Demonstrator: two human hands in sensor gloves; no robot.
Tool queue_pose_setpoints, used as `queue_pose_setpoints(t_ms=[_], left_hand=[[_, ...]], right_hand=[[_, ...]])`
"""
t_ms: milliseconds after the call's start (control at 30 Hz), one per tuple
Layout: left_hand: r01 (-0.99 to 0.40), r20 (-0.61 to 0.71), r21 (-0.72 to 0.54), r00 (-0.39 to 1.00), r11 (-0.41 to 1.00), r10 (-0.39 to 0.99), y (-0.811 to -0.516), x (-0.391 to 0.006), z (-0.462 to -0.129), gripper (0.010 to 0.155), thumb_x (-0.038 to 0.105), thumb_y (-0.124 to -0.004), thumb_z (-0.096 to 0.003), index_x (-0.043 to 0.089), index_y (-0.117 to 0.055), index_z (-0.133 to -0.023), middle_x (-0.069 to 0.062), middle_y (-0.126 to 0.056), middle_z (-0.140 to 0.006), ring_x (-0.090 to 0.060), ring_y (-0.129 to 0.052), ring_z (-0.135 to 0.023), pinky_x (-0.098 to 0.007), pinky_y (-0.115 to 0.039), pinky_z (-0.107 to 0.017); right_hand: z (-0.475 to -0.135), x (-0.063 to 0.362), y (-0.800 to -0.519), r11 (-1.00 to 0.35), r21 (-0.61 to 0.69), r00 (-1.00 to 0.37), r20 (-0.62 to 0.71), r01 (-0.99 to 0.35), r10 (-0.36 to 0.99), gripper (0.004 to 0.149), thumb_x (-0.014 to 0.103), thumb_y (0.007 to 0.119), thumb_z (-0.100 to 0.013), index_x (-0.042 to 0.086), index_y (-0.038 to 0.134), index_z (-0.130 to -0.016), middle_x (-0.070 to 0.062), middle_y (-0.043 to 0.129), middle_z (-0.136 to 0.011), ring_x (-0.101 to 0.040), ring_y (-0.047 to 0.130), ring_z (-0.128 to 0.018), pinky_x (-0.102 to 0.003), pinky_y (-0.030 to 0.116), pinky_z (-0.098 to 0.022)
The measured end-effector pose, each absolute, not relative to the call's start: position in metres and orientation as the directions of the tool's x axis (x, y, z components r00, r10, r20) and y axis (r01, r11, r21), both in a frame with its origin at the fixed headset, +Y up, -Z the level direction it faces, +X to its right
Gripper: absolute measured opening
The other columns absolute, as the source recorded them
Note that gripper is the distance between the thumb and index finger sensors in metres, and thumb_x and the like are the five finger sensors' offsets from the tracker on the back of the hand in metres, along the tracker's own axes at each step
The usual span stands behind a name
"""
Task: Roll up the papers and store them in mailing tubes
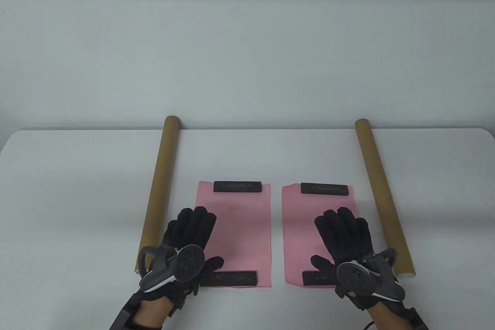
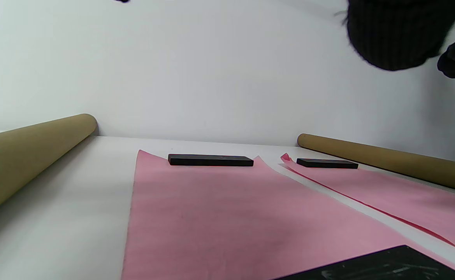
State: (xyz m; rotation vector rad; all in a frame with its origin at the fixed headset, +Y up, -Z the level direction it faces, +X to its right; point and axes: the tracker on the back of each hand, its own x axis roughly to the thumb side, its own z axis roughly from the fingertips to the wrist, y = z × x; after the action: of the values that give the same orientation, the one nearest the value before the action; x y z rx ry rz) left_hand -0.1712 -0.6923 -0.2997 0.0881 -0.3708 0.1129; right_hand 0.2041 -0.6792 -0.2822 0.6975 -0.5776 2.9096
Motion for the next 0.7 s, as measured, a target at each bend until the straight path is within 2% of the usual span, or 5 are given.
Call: queue_pose_setpoints(t_ms=[367, 633, 700], left_hand=[[-0.131, 0.299, 0.069, 0.948, 0.989, 0.104, -0.690, -0.184, -0.305, 0.098, 0.072, -0.074, -0.0322, 0.034, -0.026, -0.108, -0.001, -0.025, -0.117, -0.037, -0.033, -0.112, -0.057, -0.046, -0.077], [-0.090, 0.058, 0.022, 0.994, 0.996, 0.089, -0.696, -0.215, -0.323, 0.101, 0.072, -0.077, -0.0321, 0.029, -0.027, -0.110, -0.005, -0.029, -0.118, -0.037, -0.039, -0.111, -0.059, -0.049, -0.076], [-0.092, -0.041, -0.109, 0.995, 0.990, 0.088, -0.700, -0.223, -0.332, 0.105, 0.075, -0.075, -0.0305, 0.031, -0.023, -0.110, -0.002, -0.025, -0.118, -0.041, -0.035, -0.112, -0.064, -0.049, -0.076]], right_hand=[[-0.284, 0.204, -0.681, -0.927, -0.321, -0.892, 0.451, -0.195, 0.031, 0.090, 0.058, 0.084, -0.044, 0.010, 0.051, -0.113, -0.024, 0.052, -0.116, -0.061, 0.055, -0.104, -0.078, 0.051, -0.065], [-0.283, 0.204, -0.679, -0.927, -0.329, -0.891, 0.453, -0.181, 0.013, 0.090, 0.058, 0.084, -0.044, 0.010, 0.051, -0.113, -0.023, 0.052, -0.116, -0.061, 0.055, -0.104, -0.078, 0.051, -0.065], [-0.282, 0.203, -0.678, -0.928, -0.332, -0.891, 0.454, -0.167, -0.002, 0.090, 0.058, 0.083, -0.044, 0.009, 0.051, -0.113, -0.024, 0.052, -0.116, -0.062, 0.055, -0.104, -0.078, 0.051, -0.065]])
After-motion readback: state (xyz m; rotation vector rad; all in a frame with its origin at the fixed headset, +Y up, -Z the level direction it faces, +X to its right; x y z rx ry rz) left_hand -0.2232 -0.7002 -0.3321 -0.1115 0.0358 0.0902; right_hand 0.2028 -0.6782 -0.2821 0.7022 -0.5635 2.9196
